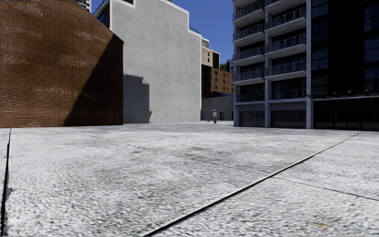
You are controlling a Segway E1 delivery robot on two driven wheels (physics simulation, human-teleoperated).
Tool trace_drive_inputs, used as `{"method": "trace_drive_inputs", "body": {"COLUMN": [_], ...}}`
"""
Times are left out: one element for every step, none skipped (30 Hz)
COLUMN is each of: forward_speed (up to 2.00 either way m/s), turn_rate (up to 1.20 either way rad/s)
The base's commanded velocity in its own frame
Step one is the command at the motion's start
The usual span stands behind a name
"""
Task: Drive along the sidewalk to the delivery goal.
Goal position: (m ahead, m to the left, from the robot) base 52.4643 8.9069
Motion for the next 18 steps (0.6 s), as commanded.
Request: {"method": "trace_drive_inputs", "body": {"forward_speed": [2.00,2.00,2.00,2.00,2.00,2.00,2.00,2.00,2.00,2.00,2.00,2.00,2.00,2.00,2.00,2.00,2.00,2.00], "turn_rate": [0.00,0.00,0.00,0.00,0.00,0.00,0.00,0.00,0.00,0.00,0.00,0.00,0.00,0.00,0.00,0.00,0.00,0.00]}}
